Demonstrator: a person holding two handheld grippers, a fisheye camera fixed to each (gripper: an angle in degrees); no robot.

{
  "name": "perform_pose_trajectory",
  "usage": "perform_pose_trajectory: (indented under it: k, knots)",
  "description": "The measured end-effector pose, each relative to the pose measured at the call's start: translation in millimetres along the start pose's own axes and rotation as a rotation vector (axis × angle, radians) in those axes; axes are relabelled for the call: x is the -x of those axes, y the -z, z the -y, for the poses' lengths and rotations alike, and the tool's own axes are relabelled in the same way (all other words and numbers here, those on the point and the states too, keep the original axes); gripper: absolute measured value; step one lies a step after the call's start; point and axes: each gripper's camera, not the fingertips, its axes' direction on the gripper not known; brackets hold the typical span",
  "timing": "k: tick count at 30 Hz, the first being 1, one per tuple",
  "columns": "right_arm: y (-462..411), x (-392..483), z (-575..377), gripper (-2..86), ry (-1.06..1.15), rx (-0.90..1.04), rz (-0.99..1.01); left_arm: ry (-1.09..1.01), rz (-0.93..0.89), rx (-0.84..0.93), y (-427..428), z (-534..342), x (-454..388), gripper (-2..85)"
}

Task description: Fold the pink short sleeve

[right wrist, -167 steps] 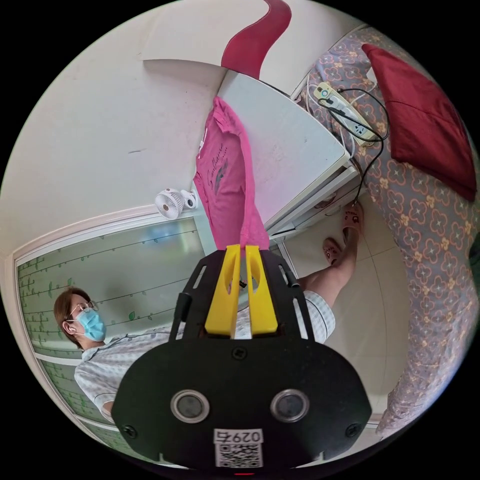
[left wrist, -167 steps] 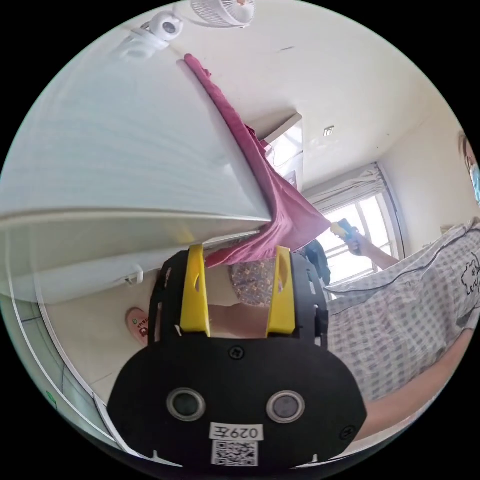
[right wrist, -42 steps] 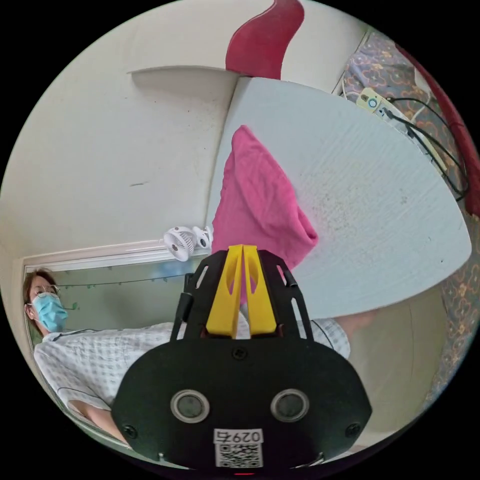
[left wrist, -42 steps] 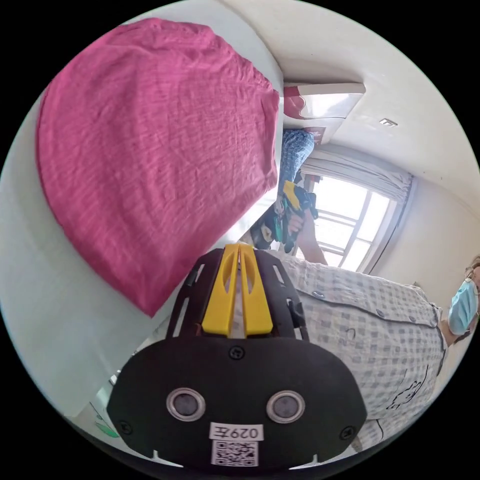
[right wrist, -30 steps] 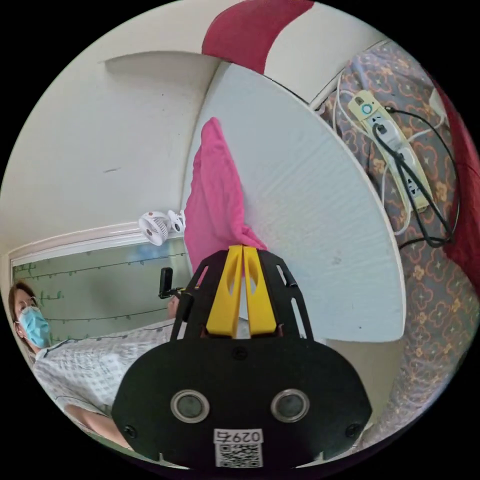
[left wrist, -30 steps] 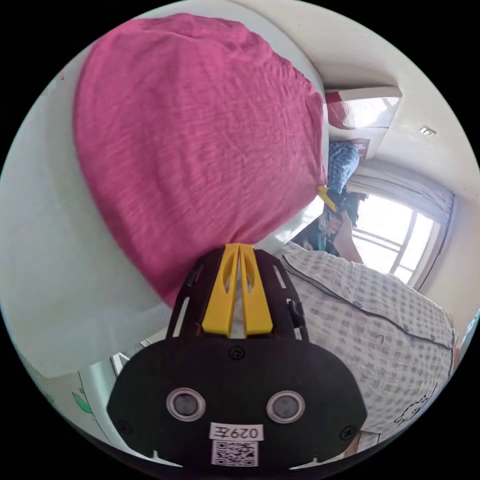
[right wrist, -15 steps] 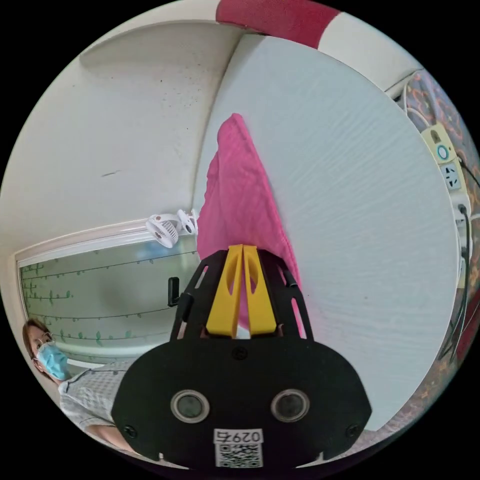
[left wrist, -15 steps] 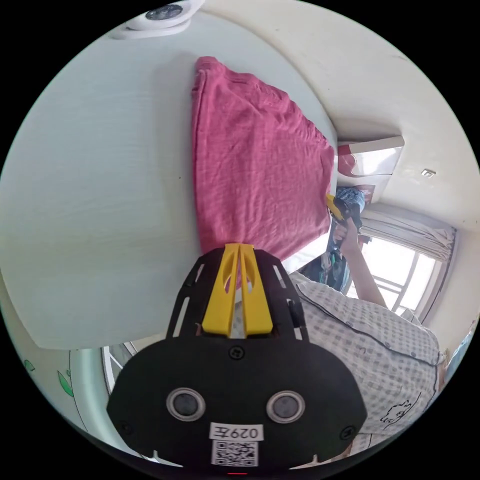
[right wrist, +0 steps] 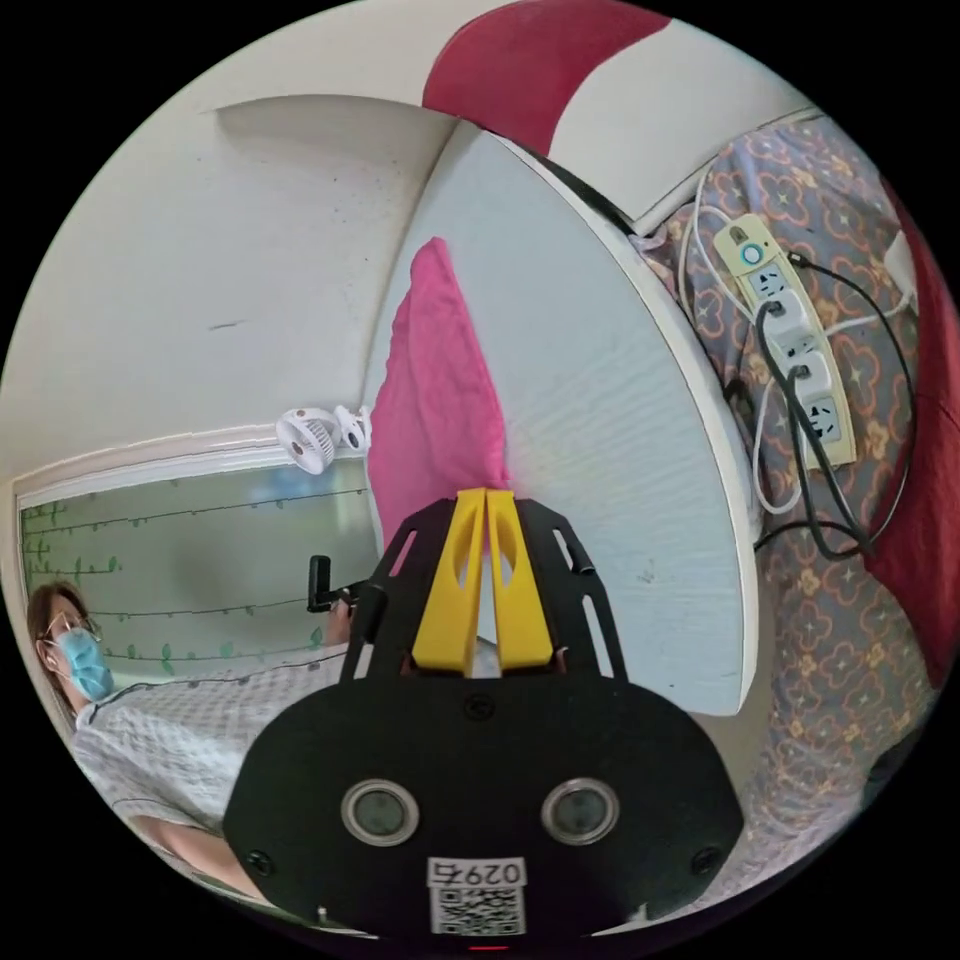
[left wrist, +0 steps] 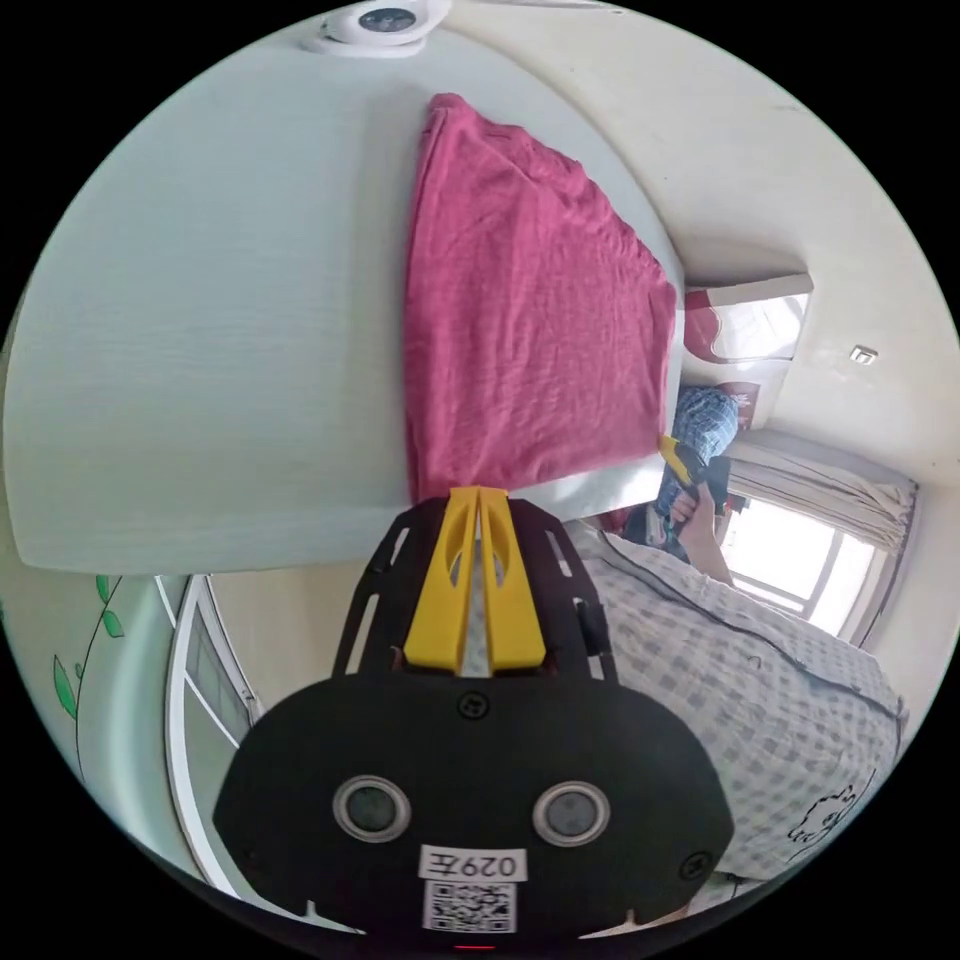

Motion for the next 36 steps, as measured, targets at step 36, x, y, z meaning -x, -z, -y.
perform_pose_trajectory:
  k: [36]
  knots:
    - [-689.9,372.2,-371.5,30.5,0.816,0.719,-1.004,-0.239,-0.26,0.205,136.2,-124.6,179.7,-1.0]
